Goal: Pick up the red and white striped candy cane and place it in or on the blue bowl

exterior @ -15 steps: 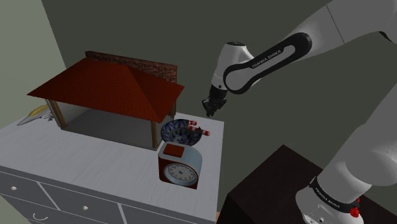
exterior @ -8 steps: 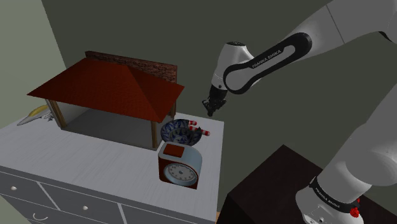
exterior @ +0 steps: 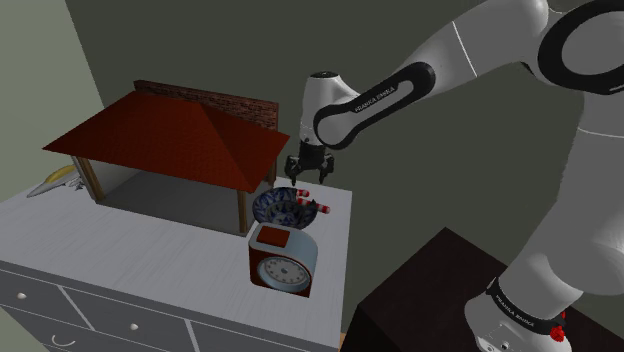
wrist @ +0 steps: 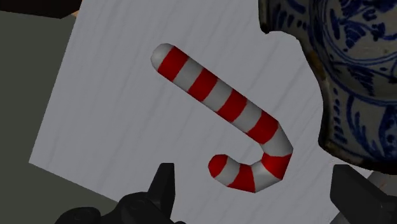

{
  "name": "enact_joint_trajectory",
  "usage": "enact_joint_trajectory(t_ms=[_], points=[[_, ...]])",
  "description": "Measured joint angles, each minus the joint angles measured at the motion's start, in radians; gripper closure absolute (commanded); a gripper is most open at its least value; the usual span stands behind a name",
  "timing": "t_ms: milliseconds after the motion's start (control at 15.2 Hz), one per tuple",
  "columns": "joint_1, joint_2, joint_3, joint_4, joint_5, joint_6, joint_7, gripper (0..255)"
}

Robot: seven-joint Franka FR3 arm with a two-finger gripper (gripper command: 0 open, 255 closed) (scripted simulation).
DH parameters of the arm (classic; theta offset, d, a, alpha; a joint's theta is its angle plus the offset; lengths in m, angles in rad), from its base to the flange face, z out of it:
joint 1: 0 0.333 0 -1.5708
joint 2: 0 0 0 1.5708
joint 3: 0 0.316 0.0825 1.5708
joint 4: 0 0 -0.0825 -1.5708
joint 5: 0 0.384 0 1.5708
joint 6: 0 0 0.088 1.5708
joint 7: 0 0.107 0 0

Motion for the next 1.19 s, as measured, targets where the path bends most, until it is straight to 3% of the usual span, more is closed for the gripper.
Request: enact_joint_trajectory(t_ms=[264,924,1122,1188], points=[[0.041,0.141,-0.023,0.166,-0.019,-0.066,0.131,0],[0.053,0.177,-0.036,0.175,-0.033,0.009,0.154,0],[0.055,0.179,-0.038,0.183,-0.033,-0.007,0.152,0],[0.052,0.178,-0.036,0.178,-0.030,0.002,0.145,255]])
